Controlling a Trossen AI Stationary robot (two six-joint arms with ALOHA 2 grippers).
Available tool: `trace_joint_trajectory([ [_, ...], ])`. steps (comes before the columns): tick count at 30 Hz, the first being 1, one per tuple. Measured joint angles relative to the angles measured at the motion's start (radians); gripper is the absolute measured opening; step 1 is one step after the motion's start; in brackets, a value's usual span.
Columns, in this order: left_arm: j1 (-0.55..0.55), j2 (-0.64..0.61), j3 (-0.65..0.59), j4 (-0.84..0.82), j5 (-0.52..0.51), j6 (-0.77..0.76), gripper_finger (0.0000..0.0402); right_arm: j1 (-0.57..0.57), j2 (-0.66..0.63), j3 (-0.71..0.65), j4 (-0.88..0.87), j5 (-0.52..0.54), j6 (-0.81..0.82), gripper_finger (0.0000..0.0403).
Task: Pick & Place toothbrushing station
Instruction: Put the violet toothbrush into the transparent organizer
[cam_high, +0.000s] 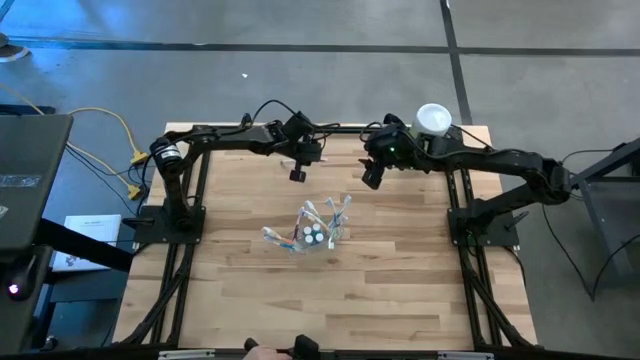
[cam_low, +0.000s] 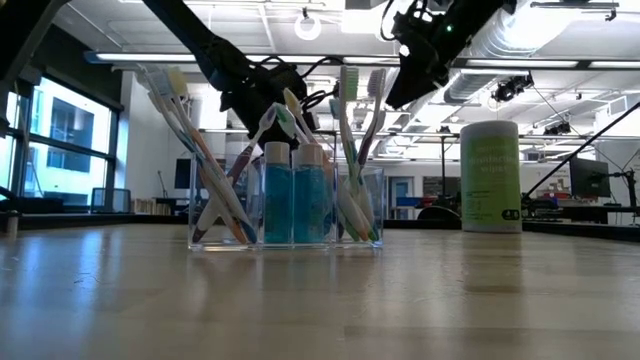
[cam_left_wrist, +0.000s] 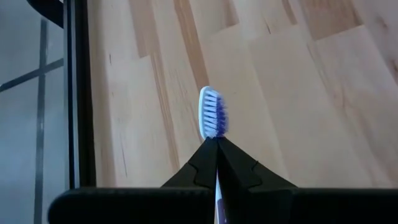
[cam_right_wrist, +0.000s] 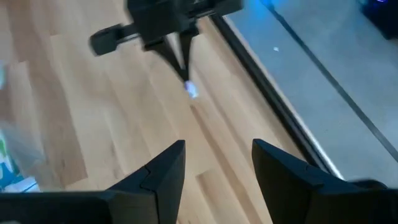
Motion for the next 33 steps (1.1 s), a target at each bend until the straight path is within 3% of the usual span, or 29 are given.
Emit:
trace_joint_trajectory([
  [3,0.000,0.000,0.000,0.000,0.000,0.003,0.0001,-0.021,0.002,-0.069,0.122,-0.091,-0.046,0.0177],
  [8,0.000,0.000,0.001,0.001,0.000,0.005,0.0001,-0.067,0.003,-0.254,0.511,-0.266,-0.114,0.0177],
  [12,0.000,0.000,0.001,0.002,0.001,0.006,0.0001,-0.106,0.047,-0.362,0.748,-0.319,-0.165,0.0177],
  [24,-0.041,0.000,0.002,0.049,0.026,0.017,0.0001,-0.130,0.371,-0.366,1.057,-0.380,-0.186,0.0177],
  [33,-0.045,0.000,0.002,0.073,0.025,0.017,0.0001,-0.130,0.396,-0.347,1.058,-0.380,-0.212,0.0177],
])
